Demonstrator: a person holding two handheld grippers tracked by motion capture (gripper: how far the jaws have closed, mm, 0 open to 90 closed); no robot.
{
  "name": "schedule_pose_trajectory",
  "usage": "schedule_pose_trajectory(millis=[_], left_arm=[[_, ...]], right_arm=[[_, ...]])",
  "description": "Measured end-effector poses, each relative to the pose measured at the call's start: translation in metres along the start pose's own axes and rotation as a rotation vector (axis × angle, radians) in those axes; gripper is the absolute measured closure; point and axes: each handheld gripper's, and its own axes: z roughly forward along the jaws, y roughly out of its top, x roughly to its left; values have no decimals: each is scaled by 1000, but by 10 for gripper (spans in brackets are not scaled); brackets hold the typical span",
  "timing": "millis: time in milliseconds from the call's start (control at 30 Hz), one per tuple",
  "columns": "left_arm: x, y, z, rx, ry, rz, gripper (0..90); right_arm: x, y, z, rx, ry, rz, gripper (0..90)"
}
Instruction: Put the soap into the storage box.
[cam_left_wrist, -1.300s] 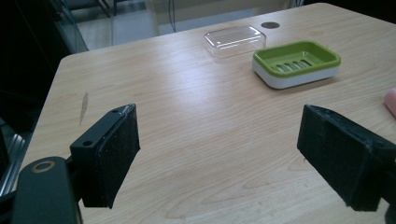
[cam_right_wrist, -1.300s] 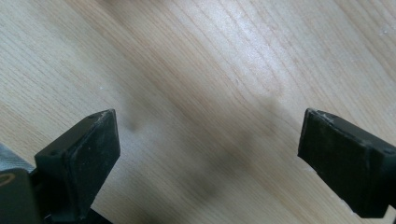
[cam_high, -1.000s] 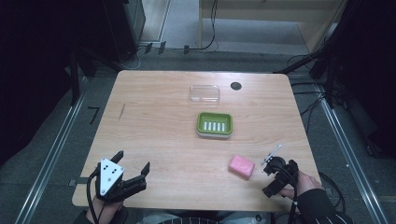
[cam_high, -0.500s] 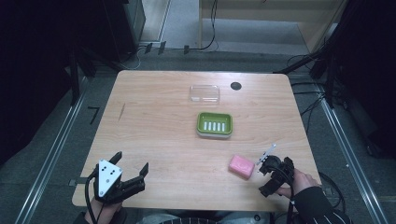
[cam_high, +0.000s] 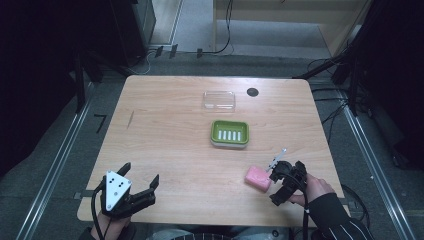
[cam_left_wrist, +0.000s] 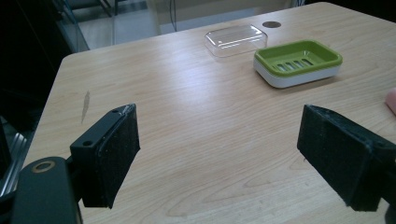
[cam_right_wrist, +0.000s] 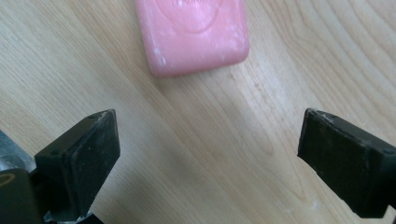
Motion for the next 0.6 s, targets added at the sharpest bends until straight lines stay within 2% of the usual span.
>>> schedule_pose_trajectory(millis=[333, 600], left_arm=[[0, 0, 0, 2, -1, 0, 134], [0, 0, 1, 3, 0, 0, 134]], right_arm=[[2, 12, 4, 37, 19, -25, 59], [0, 20, 7, 40, 23, -43, 56]])
